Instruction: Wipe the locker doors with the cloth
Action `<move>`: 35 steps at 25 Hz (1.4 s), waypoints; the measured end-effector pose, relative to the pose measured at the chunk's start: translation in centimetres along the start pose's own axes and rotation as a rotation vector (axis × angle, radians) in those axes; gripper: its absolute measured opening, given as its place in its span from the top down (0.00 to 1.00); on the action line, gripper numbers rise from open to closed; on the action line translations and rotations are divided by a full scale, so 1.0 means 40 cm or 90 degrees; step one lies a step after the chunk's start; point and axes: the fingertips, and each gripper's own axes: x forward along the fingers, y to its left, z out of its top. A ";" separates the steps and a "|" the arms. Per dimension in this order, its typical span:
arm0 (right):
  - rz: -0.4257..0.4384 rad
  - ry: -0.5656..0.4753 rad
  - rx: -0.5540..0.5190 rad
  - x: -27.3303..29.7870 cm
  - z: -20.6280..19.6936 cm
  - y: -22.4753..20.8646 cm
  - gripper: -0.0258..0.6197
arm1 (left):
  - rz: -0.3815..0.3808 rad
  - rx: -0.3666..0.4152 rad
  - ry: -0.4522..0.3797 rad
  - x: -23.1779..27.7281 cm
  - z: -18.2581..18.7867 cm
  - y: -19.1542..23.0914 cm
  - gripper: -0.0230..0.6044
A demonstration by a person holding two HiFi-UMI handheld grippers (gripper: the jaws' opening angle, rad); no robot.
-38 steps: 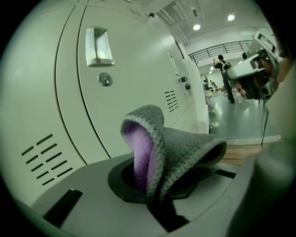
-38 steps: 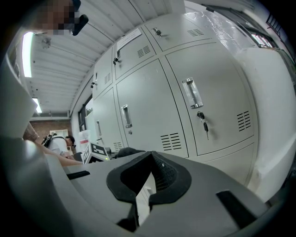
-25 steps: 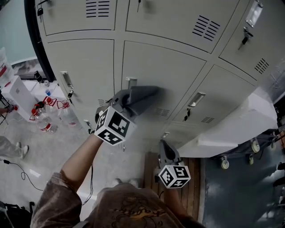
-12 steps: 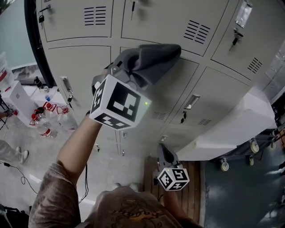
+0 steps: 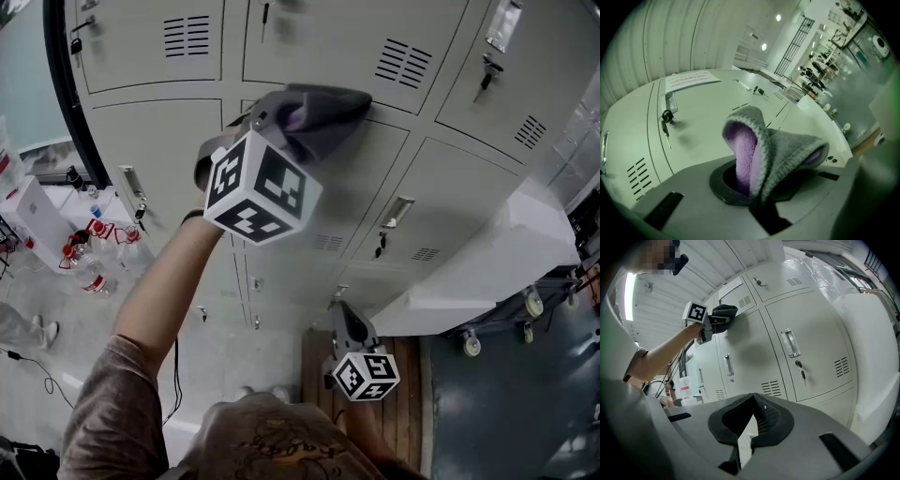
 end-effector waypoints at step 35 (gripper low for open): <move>-0.029 0.022 0.013 0.018 -0.035 -0.038 0.96 | -0.138 -0.049 0.095 0.034 -0.289 -0.364 0.90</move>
